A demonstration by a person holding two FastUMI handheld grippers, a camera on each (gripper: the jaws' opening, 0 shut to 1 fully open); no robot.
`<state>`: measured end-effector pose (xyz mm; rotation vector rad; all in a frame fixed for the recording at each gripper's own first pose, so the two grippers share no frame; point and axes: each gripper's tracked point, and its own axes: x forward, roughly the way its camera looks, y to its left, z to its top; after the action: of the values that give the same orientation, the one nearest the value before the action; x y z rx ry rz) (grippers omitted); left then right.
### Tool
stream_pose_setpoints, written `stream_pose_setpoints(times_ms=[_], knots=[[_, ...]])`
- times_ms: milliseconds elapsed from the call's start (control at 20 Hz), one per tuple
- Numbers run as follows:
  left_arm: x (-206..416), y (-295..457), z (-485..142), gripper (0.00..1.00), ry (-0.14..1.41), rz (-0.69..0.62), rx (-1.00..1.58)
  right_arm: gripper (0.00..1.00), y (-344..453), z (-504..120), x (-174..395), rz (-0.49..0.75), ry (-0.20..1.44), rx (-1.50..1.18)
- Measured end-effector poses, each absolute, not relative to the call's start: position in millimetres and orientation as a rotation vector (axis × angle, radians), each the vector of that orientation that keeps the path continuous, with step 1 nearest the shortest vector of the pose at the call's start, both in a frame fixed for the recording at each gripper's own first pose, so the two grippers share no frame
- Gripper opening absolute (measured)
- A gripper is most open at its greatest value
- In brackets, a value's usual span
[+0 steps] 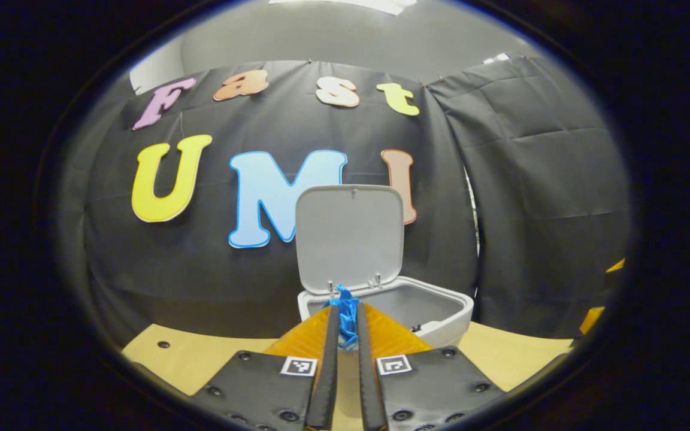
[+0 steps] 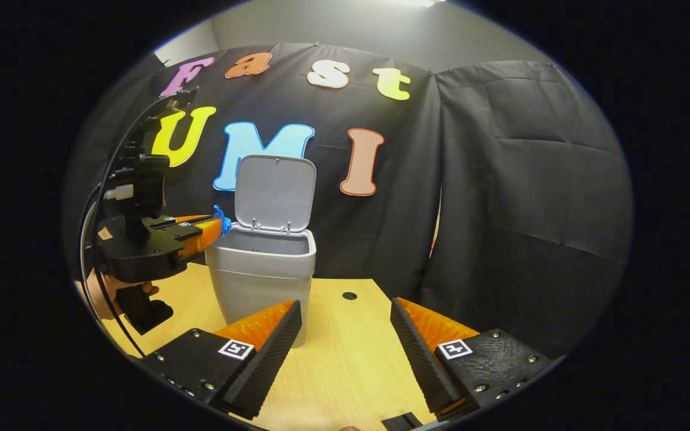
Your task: Press the lid of the desktop garbage bin to open it, pick up the crumpled paper on the desktop and throw it into the bin, then pick up the pop can on the desktop and drop it into the bin, and finally close the garbage bin lid.
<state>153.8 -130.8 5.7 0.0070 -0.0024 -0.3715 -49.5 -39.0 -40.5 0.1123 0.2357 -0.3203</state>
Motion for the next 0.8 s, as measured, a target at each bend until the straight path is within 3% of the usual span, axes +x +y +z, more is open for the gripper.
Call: stream_pose_setpoints(times_ms=[200, 250, 300, 650, 700, 800], knots=[[158, -130, 1, 0.43, 0.013, -0.369, 0.008, 0.96, -41, -43, -57, -0.336, 0.247, 0.117], [158, -132, 0, 0.38, 0.016, -0.372, 0.007, 0.96, -42, -43, -58, -0.338, 0.249, 0.117], [159, -131, 0, 0.49, 0.016, -0.368, 0.007, 0.96, -42, -44, -59, -0.34, 0.25, 0.117], [153, -128, -3, 1.0, 0.021, -0.374, -0.02, 0.96, -34, -41, -60, -0.316, 0.246, 0.111], [149, -125, -3, 0.91, 0.019, -0.374, -0.023, 0.96, -30, -42, -60, -0.307, 0.245, 0.109], [139, -118, -1, 0.92, 0.007, -0.372, -0.028, 0.96, -24, -42, -58, -0.286, 0.244, 0.105]])
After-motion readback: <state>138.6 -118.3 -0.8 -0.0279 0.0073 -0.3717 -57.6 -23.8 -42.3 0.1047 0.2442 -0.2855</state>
